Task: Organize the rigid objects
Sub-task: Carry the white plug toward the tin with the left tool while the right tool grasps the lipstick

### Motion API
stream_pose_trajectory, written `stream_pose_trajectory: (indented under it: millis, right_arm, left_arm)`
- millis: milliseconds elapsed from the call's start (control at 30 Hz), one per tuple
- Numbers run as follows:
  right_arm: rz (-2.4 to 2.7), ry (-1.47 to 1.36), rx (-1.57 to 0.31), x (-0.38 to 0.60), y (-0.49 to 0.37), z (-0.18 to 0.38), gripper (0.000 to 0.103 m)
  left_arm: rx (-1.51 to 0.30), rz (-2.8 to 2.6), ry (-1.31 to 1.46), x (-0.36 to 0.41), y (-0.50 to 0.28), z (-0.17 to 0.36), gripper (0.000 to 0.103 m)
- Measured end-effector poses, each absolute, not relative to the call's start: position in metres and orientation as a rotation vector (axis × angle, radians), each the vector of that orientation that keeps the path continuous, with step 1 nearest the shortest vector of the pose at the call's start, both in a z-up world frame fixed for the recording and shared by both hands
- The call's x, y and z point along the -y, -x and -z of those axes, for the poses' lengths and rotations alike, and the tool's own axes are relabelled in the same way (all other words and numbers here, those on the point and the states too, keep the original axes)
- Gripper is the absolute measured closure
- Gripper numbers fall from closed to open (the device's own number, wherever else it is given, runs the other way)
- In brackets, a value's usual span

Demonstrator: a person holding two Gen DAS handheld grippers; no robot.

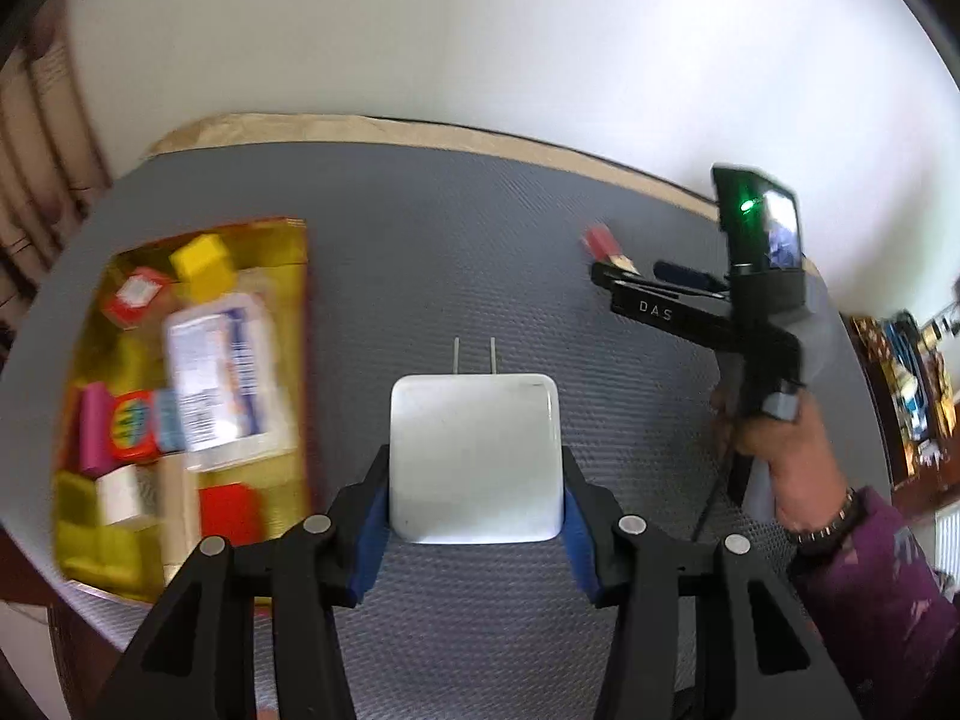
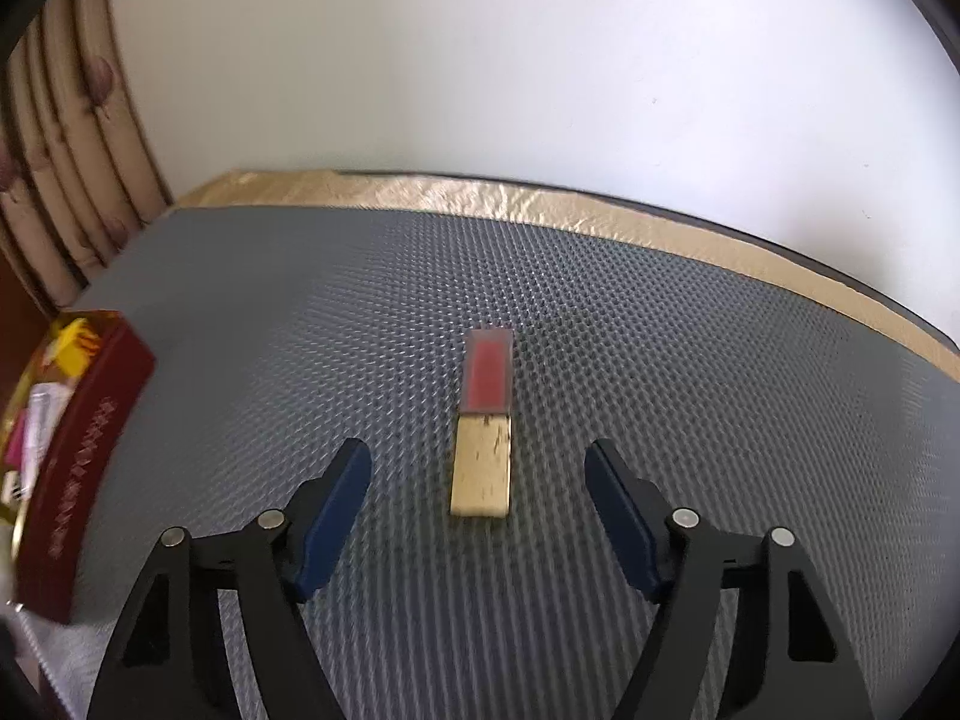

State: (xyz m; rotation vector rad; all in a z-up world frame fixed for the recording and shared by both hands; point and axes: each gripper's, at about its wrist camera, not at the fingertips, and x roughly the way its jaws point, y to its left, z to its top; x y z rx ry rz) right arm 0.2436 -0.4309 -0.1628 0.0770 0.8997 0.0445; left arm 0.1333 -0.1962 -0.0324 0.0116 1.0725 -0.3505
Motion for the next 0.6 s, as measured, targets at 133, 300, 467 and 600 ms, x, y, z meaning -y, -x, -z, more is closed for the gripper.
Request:
stream_pose_trajectory:
  millis: [133, 300, 467, 600]
  right_arm:
    - [-0.009, -0.057, -0.959, 0.427, -0.265, 0.175, 0.049]
    - [-0.011, -0.021, -0.979, 0.423, -0.266, 0.173, 0.084]
    - [-0.056, -0.1, -1.001, 0.435, -0.252, 0.172, 0.084]
    - [-0.096, -0.203, -1.011, 0.442, -0.234, 0.169, 0.084]
  left_arm:
    - [-1.056, 0.249, 0.027, 0.147, -0.126, 0.019, 0.053]
    - [-1.036, 0.113, 0.038, 0.091, -0.125, 0.015, 0.053]
    - [-1.035, 0.038, 0.03, 0.039, -0.139, 0.014, 0.053]
    - [-1.046, 0.032, 0.012, 0.037, -0.154, 0.033, 0.053]
